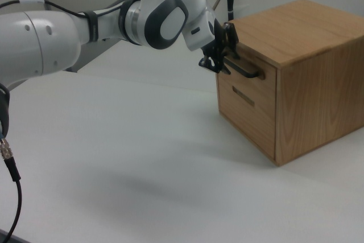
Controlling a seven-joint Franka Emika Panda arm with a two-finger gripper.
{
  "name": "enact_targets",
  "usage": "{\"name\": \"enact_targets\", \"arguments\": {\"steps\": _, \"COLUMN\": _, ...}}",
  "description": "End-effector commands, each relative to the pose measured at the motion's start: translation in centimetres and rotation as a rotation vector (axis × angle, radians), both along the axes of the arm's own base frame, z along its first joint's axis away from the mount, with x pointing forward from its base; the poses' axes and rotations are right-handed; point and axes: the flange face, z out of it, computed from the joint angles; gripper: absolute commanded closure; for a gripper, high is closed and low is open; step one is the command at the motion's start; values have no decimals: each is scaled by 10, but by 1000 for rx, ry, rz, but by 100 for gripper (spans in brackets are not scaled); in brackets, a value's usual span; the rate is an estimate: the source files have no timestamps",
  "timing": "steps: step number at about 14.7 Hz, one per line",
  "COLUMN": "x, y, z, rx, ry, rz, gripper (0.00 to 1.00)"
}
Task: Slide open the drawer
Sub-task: 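Move the gripper to the black handle of the upper wooden drawer, then close the gripper around the black drawer handle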
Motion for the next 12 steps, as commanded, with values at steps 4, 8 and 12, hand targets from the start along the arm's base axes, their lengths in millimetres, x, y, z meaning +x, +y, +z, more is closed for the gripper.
{"name": "enact_targets", "arguments": {"steps": 4, "x": 10, "y": -1, "z": -10, "rx": -46, "ry": -13, "rz": -14, "gripper": 64}}
{"name": "enact_targets", "arguments": {"steps": 8, "x": 9, "y": 3, "z": -5, "rx": -49, "ry": -14, "rz": -1, "gripper": 87}}
{"name": "enact_targets", "arguments": {"steps": 12, "x": 1, "y": 10, "z": 8, "rx": -50, "ry": 6, "rz": 35, "gripper": 100}}
